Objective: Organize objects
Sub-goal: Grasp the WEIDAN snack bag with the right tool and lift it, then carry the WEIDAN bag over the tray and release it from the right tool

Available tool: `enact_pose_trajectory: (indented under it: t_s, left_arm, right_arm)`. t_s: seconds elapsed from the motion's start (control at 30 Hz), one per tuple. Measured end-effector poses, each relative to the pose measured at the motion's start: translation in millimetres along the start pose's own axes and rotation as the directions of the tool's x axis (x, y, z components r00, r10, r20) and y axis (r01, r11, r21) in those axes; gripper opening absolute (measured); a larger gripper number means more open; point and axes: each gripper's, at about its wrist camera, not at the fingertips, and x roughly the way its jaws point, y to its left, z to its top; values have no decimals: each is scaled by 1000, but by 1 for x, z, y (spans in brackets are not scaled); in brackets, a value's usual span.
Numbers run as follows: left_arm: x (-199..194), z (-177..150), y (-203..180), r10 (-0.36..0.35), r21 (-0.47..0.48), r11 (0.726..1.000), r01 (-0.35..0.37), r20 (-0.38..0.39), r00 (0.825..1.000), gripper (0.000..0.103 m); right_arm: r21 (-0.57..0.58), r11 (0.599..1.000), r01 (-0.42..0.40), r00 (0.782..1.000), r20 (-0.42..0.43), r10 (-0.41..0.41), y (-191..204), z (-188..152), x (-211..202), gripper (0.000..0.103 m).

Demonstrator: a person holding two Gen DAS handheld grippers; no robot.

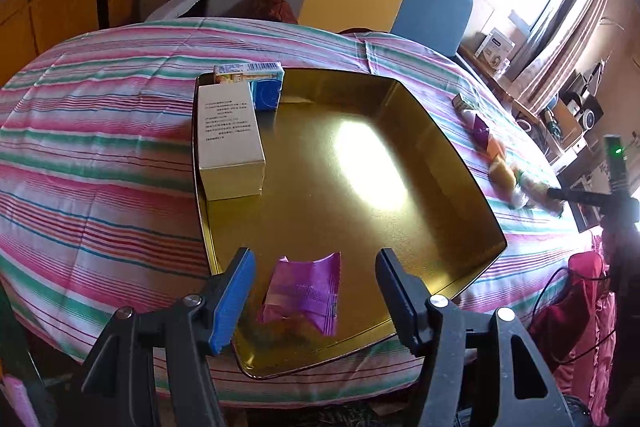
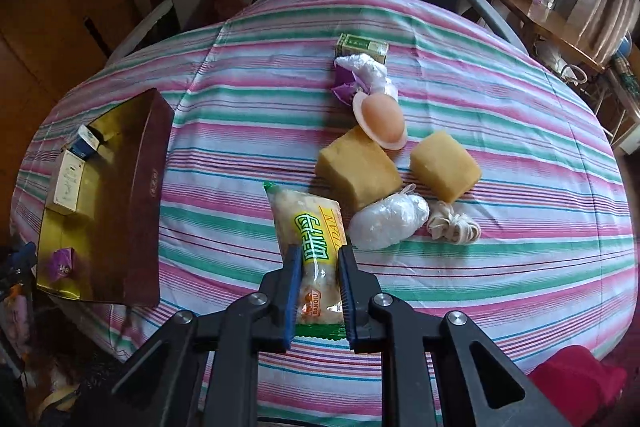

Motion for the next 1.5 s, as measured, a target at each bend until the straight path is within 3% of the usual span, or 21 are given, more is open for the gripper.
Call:
enact_pose_trajectory:
  t_s: [0.27,0.3,0.33,0.37,0.53,0.6,0.63,0.7,0.8,0.97,1.13,1.3,1.5]
  left_arm:
    - [0,0,3,-5,-19,1000,5,2,1000,63]
    - [0,0,3,-4,-19,1000,4,2,1000,63]
    - [-1,0,2,-5,-19,1000,5,4,1000,63]
    - [-2,0,2,-7,-20,1000,7,6,1000,64]
    - [-5,0,4,-6,-31,1000,7,12,1000,63]
    - [-6,-1,7,-3,-37,999,3,12,1000,63]
    - [-8,-2,9,0,-42,999,1,14,1000,64]
    - [-11,-3,14,3,-57,998,-2,22,1000,64]
    - [-18,-5,24,21,-93,996,-18,37,999,64]
    - [-29,-8,39,60,-145,988,-50,63,996,63]
    - [-36,-12,48,80,-157,985,-68,72,994,63]
    - [-38,-19,56,75,-173,983,-62,69,995,64]
    - [-39,-25,67,67,-198,979,-50,79,995,63]
  right_arm:
    - [21,1000,-5,995,-96,7,-1,-19,45,22]
    - [26,1000,-5,995,-100,8,-2,-19,49,28]
    - [32,999,-5,995,-103,8,-3,-19,52,47]
    - [39,999,0,995,-100,4,-4,-19,54,58]
    - [56,998,7,992,-129,0,-6,-16,72,57]
    - [46,999,18,989,-148,-11,-4,-17,80,40]
    - [34,999,30,989,-148,-24,-1,-18,80,37]
    - [14,998,55,990,-133,-53,4,-17,76,36]
    - [-4,1000,28,997,-65,-28,19,-10,48,35]
    - [-96,986,-135,989,46,140,87,17,-9,36]
    - [-195,942,-272,962,-18,274,196,33,3,36]
    - [-199,934,-298,952,-128,277,278,40,59,36]
    - [-241,937,-252,956,-210,204,339,30,105,36]
